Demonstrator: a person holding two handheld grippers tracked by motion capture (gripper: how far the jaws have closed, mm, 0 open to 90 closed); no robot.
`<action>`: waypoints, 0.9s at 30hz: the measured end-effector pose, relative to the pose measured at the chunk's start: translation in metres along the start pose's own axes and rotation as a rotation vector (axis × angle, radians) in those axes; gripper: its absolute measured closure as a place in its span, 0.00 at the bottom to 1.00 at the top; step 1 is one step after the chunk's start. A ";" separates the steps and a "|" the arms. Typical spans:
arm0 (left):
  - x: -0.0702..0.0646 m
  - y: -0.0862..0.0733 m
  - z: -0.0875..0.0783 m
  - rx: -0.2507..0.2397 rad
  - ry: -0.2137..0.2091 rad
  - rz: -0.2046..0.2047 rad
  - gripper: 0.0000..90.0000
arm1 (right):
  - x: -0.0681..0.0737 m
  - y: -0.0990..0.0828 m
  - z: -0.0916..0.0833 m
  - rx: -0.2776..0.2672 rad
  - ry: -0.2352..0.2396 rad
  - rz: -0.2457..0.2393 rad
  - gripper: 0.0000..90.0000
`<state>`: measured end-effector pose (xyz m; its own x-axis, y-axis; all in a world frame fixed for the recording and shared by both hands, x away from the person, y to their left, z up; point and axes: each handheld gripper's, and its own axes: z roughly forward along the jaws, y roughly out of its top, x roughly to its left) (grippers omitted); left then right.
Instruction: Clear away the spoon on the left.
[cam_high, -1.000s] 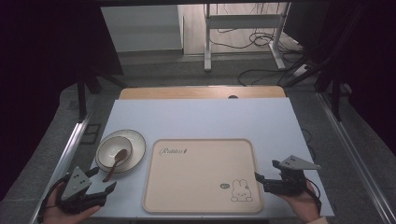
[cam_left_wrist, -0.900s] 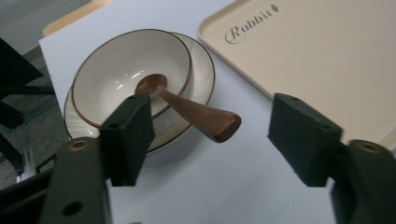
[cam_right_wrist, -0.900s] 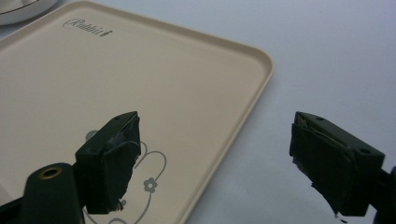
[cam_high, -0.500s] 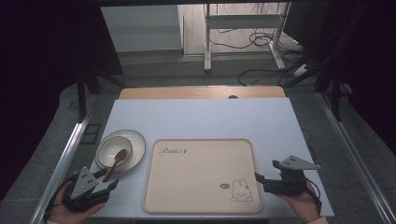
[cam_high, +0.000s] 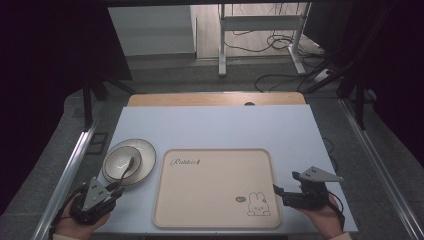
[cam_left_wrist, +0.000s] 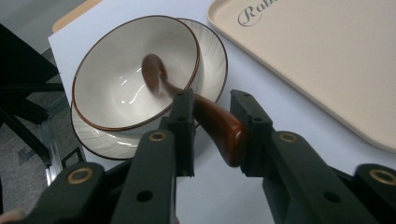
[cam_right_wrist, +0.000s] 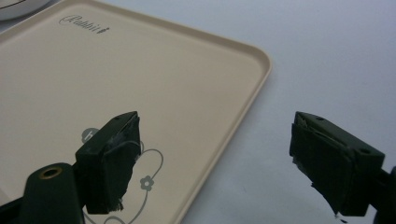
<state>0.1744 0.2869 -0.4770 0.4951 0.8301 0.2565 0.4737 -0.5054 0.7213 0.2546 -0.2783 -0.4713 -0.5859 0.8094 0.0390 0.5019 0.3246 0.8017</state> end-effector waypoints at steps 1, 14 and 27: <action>0.001 0.000 0.000 0.001 0.004 0.000 0.81 | 0.000 0.000 0.000 -0.002 0.003 0.001 0.18; 0.011 0.004 -0.007 0.004 0.058 -0.036 0.93 | 0.000 0.000 0.001 0.001 0.005 -0.002 0.18; 0.015 0.009 -0.008 -0.014 0.058 -0.064 0.94 | 0.000 0.000 0.001 0.003 0.005 -0.001 0.18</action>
<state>0.1799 0.2967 -0.4616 0.4208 0.8729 0.2468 0.4924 -0.4483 0.7460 0.2550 -0.2781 -0.4720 -0.5896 0.8067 0.0411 0.5031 0.3269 0.8000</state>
